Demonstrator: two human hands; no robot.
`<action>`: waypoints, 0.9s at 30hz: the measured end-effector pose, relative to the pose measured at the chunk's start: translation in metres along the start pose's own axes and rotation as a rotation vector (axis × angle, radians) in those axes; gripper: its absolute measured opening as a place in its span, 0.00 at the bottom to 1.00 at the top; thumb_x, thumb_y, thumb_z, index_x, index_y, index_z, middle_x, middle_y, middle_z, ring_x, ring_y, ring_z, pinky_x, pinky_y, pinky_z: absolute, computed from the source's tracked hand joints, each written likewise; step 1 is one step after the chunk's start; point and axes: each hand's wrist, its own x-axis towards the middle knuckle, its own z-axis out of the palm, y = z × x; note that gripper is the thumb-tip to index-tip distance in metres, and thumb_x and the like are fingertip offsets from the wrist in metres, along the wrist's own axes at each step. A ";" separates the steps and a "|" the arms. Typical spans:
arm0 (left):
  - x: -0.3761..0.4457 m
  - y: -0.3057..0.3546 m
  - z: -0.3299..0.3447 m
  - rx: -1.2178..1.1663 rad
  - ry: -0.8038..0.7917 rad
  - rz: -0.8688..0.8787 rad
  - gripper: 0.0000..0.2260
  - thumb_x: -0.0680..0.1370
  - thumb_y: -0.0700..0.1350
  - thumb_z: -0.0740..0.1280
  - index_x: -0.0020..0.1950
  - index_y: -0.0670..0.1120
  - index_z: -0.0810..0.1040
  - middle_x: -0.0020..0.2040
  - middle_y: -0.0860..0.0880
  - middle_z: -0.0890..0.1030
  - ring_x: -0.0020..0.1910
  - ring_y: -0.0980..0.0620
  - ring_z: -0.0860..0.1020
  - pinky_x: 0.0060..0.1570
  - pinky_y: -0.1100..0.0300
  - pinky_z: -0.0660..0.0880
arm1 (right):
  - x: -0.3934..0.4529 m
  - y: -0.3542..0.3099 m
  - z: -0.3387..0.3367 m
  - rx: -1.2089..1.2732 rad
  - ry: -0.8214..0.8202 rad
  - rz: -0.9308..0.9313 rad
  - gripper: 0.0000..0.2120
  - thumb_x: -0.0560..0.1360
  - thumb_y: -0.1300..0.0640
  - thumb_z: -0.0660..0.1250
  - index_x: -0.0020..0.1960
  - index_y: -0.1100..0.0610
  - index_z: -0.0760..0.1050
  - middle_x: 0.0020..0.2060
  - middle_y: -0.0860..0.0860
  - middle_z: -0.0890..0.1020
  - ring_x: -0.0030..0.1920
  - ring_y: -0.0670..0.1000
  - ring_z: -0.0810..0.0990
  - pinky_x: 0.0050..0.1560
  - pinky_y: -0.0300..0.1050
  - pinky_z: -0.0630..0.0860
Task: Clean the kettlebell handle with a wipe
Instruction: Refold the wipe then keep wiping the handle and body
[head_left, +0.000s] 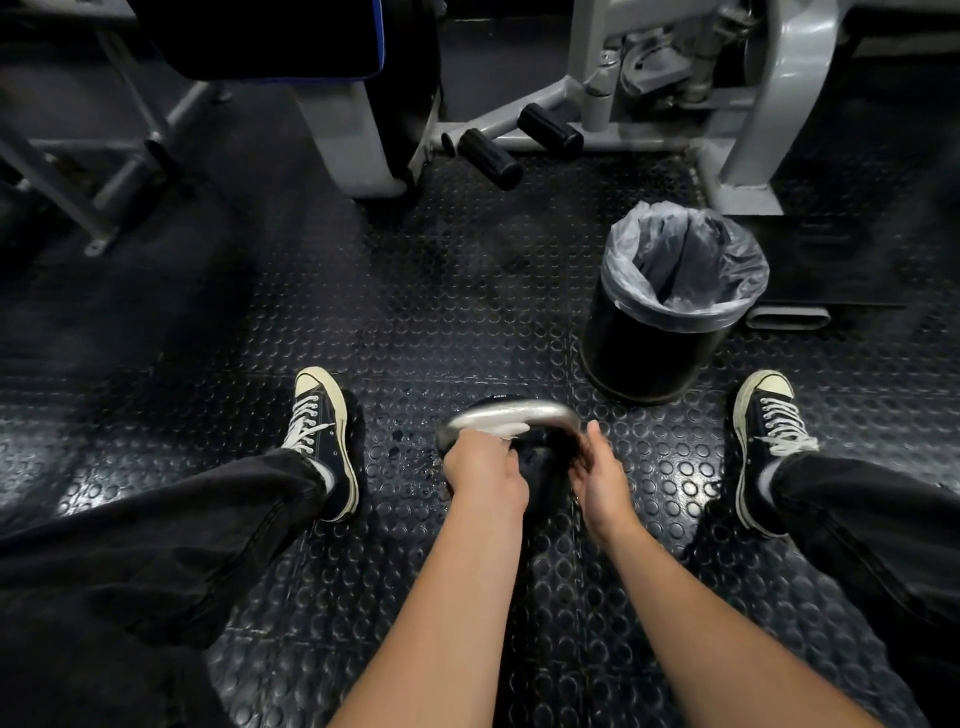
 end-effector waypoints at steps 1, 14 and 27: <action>-0.001 0.001 0.002 0.020 -0.006 -0.004 0.19 0.83 0.32 0.49 0.73 0.34 0.66 0.65 0.36 0.75 0.65 0.40 0.75 0.70 0.49 0.69 | 0.000 0.000 0.000 0.001 -0.001 -0.004 0.19 0.83 0.41 0.56 0.54 0.51 0.82 0.50 0.46 0.88 0.51 0.40 0.85 0.53 0.38 0.74; 0.016 -0.005 -0.001 -0.363 0.130 -0.028 0.09 0.83 0.38 0.58 0.57 0.37 0.75 0.62 0.40 0.79 0.60 0.42 0.79 0.64 0.49 0.74 | -0.001 0.000 -0.003 -0.029 0.000 0.007 0.21 0.83 0.40 0.55 0.57 0.51 0.82 0.53 0.47 0.87 0.55 0.43 0.84 0.57 0.41 0.74; 0.017 -0.012 -0.002 -0.348 0.076 -0.019 0.17 0.85 0.40 0.56 0.73 0.35 0.65 0.69 0.41 0.74 0.67 0.44 0.75 0.71 0.50 0.69 | 0.004 0.005 -0.002 -0.067 0.015 -0.006 0.21 0.82 0.37 0.56 0.46 0.40 0.87 0.50 0.43 0.87 0.54 0.41 0.84 0.59 0.42 0.73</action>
